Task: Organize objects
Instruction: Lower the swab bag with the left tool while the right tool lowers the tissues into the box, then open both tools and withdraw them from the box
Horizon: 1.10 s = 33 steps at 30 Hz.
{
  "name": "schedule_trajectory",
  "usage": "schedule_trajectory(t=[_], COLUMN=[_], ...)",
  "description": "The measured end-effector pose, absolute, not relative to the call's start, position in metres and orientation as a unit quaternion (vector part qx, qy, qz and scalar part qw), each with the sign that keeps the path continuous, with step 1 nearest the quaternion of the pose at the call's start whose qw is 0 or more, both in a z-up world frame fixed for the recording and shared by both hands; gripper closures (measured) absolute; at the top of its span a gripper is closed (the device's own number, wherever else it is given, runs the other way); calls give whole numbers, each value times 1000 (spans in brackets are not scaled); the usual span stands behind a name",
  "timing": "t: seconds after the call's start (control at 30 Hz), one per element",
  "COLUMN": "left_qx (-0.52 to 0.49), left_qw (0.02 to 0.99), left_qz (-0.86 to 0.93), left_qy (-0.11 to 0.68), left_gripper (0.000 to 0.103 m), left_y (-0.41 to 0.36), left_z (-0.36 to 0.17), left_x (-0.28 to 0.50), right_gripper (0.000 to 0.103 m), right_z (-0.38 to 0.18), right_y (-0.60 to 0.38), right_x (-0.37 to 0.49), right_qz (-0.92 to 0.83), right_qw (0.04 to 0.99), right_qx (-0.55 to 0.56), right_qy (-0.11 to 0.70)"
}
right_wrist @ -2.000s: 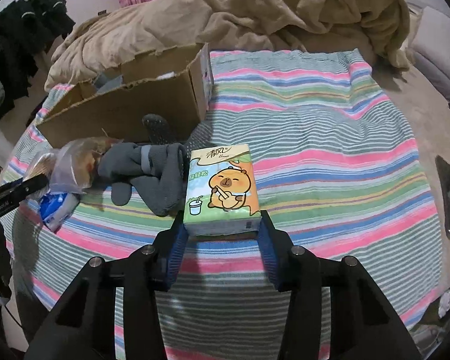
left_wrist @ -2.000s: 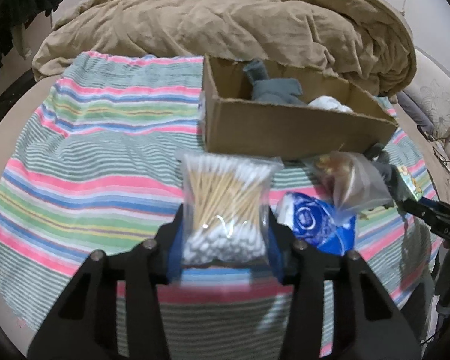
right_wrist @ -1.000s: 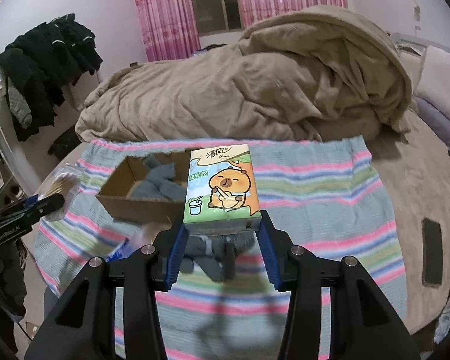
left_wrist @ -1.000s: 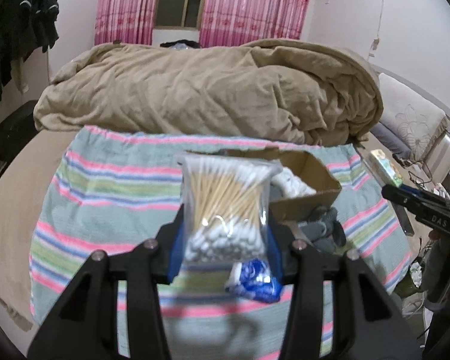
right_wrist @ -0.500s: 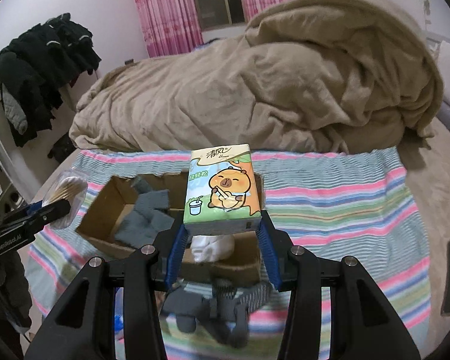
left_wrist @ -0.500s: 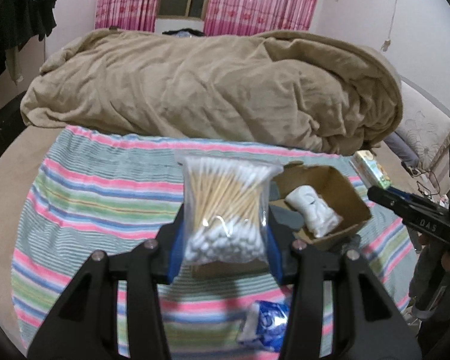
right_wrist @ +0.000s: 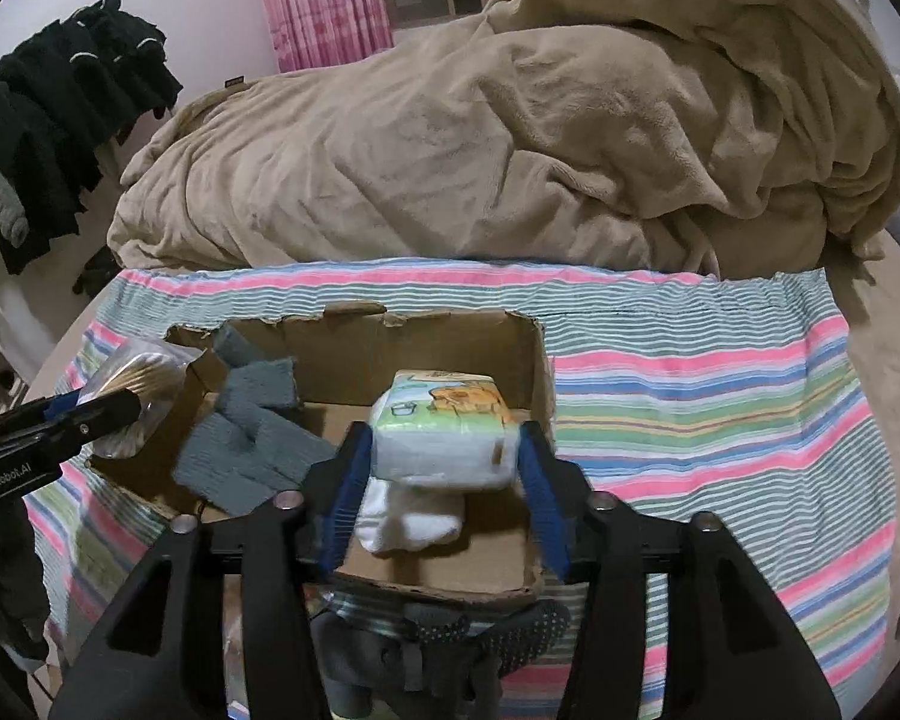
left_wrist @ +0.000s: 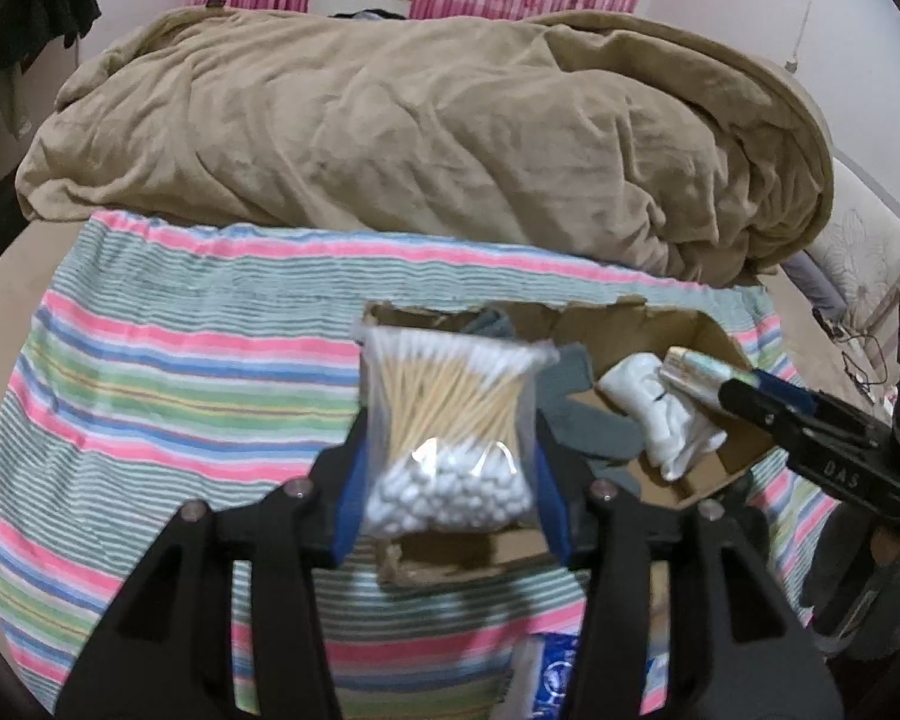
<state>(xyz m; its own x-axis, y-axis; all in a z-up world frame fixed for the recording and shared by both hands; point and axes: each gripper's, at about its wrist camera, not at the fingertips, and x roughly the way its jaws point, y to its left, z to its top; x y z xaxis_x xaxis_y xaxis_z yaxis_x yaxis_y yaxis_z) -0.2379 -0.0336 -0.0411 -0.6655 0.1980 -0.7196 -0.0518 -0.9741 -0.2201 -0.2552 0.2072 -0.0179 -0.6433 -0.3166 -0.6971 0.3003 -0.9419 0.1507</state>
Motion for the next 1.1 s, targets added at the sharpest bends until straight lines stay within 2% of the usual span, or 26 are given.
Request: schedule_trajectory(t=[0.1,0.13,0.2,0.23,0.63,0.8,1.1], left_qx=[-397,-393,-385,-383,-337,-318,-325], left_qw=[72,72,77,77,77,84,100], left_qz=[910,912,916,917,935,941,938], left_qy=[-94,-90,-86,-87,-82,-77,-62], left_gripper=[43,42,29,28,27,22,22], left_y=[-33,-32,-30,-31,-29,-23,-8], left_z=[-34,-31,-24,-22,32,53,52], left_x=[-232,-229,-222,-219,-154,-120,-77], right_gripper=[38,36,36,36,35,35,35], right_z=[-14,-11,-4,-1,48,57,53], right_y=[206,206,206,207,217,223,233], right_x=[-250,-247,-241,-238,-182,-155,-113], right_qz=[-908,-908,-910,-911,-925,-925,-924], right_qw=[171,173,175,175,180,184,183], right_qx=[383,381,375,373,336,333,335], right_qy=[-8,-6,-6,-6,-7,-15,-26])
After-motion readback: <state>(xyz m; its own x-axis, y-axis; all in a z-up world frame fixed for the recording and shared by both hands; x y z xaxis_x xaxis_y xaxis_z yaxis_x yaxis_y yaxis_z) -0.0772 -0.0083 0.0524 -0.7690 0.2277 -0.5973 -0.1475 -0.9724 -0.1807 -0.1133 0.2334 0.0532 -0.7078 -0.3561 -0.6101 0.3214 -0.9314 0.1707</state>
